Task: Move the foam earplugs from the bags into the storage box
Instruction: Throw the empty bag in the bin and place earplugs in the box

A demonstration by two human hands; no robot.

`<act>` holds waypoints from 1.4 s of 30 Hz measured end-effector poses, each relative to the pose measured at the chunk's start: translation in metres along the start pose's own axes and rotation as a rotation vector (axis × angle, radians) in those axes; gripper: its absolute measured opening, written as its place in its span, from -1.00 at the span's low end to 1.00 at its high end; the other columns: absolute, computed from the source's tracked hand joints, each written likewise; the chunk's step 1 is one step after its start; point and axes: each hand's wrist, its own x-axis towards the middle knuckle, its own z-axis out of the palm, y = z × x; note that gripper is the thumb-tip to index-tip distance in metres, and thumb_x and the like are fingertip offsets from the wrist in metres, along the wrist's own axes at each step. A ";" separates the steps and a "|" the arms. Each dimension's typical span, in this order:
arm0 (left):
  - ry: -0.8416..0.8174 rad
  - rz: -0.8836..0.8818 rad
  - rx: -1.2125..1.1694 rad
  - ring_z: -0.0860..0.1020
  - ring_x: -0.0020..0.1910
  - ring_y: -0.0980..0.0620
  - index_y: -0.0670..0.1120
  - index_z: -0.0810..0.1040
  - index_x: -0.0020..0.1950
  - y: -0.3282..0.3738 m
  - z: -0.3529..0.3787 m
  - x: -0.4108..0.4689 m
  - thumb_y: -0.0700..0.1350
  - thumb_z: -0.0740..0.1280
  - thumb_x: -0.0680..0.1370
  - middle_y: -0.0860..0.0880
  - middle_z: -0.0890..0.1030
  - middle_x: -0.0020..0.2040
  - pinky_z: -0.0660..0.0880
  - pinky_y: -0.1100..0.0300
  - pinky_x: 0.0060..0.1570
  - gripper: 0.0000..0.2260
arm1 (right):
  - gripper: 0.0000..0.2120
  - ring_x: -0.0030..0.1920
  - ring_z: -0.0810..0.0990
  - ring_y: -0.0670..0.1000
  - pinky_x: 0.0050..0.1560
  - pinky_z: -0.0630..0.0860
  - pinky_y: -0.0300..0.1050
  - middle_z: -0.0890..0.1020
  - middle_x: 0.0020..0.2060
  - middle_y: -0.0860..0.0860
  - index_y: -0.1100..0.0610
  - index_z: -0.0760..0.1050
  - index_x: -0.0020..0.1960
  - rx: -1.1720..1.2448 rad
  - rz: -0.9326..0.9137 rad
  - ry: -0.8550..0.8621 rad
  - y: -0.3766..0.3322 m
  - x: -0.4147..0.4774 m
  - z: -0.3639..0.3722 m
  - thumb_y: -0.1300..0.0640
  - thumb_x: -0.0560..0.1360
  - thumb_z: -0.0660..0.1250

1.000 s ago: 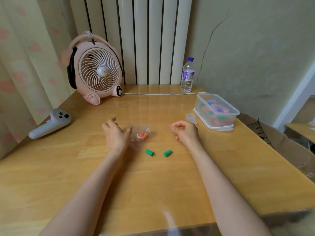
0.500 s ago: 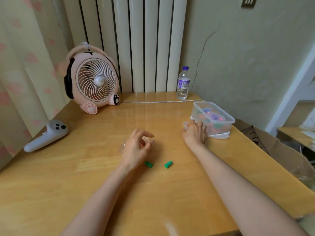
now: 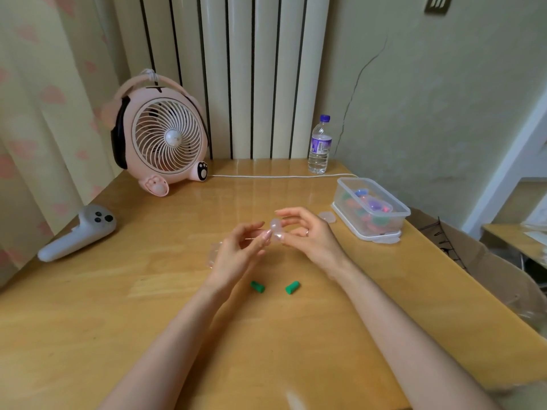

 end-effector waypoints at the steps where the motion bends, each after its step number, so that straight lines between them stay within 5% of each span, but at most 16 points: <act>1: -0.031 -0.018 -0.045 0.59 -0.09 0.07 -0.15 0.49 0.20 0.002 0.000 -0.001 -0.16 0.33 0.51 -0.09 0.61 0.02 0.52 0.38 -0.16 -0.73 | -0.65 -0.18 0.61 0.09 -0.01 0.54 -0.10 0.59 0.03 0.05 0.02 0.52 0.13 -0.004 -0.027 -0.016 0.000 -0.004 0.003 0.32 0.41 0.42; 6: -0.138 0.018 -0.032 0.59 -0.13 0.13 -0.21 0.52 0.16 0.003 -0.004 -0.002 -0.28 0.37 0.45 -0.04 0.63 -0.07 0.52 0.36 -0.15 -0.72 | -0.59 -0.18 0.62 0.06 -0.09 0.55 -0.19 0.56 0.09 0.13 0.00 0.56 0.07 0.074 -0.048 -0.051 0.005 -0.015 0.009 0.44 0.39 0.37; 12: -0.141 0.034 0.021 0.51 -0.10 0.03 -0.15 0.54 0.04 0.001 -0.004 -0.002 -0.15 0.55 0.27 -0.01 0.63 -0.11 0.49 0.18 -0.03 -0.61 | -0.59 -0.15 0.64 0.08 -0.10 0.56 -0.19 0.49 0.12 0.25 0.09 0.53 0.08 0.128 -0.046 -0.059 0.007 -0.020 0.010 0.48 0.36 0.39; 17: -0.094 0.052 0.105 0.49 -0.28 0.20 -0.23 0.53 0.00 0.000 0.000 -0.003 -0.26 0.49 0.35 0.04 0.58 -0.25 0.45 0.41 -0.26 -0.73 | -0.63 -0.17 0.62 0.08 -0.01 0.60 -0.01 0.48 0.11 0.27 0.14 0.54 0.08 0.147 -0.048 -0.062 0.011 -0.022 0.012 0.45 0.36 0.41; 23: -0.049 0.064 0.317 0.57 -0.21 0.10 -0.03 0.60 -0.10 -0.004 -0.011 0.003 0.20 0.50 0.15 0.04 0.63 -0.22 0.52 0.13 -0.08 -0.55 | -0.51 -0.18 0.62 -0.08 -0.07 0.55 -0.19 0.49 0.08 0.11 0.02 0.55 0.11 0.113 -0.054 -0.093 0.010 -0.024 0.015 0.51 0.36 0.35; 26: -0.059 0.053 0.322 0.58 -0.21 0.14 0.00 0.58 -0.14 -0.005 -0.014 0.004 0.19 0.53 0.11 0.06 0.63 -0.23 0.51 0.24 -0.11 -0.57 | -0.53 -0.15 0.64 -0.02 -0.09 0.55 -0.22 0.51 0.11 0.13 0.08 0.56 0.12 0.064 -0.076 -0.072 0.012 -0.024 0.017 0.50 0.33 0.39; 30: -0.137 0.039 0.178 0.56 -0.20 0.15 -0.15 0.54 -0.04 0.000 -0.007 0.002 -0.21 0.50 0.34 -0.03 0.60 -0.18 0.49 0.39 -0.15 -0.75 | -0.56 -0.16 0.62 0.00 -0.10 0.57 -0.21 0.53 0.09 0.11 0.13 0.56 0.12 -0.009 -0.129 -0.016 0.012 -0.025 0.018 0.46 0.31 0.45; 36: -0.136 0.141 0.247 0.61 -0.18 0.03 0.07 0.47 0.09 -0.009 -0.011 0.003 0.19 0.46 0.26 -0.04 0.65 -0.20 0.51 0.08 -0.05 -0.53 | -0.62 -0.15 0.63 0.06 -0.05 0.58 -0.19 0.60 -0.09 0.02 0.09 0.56 0.19 0.009 -0.077 -0.013 0.014 -0.025 0.011 0.34 0.41 0.42; 42: -0.183 0.416 0.623 0.49 -0.18 0.14 0.09 0.36 0.34 -0.009 -0.012 0.004 0.00 0.55 0.29 0.02 0.49 -0.02 0.43 0.40 -0.17 -0.33 | -0.73 -0.25 0.62 0.02 -0.22 0.54 -0.20 0.65 -0.22 0.11 0.18 0.56 0.11 0.241 0.035 -0.079 0.006 -0.026 0.002 0.24 0.42 0.38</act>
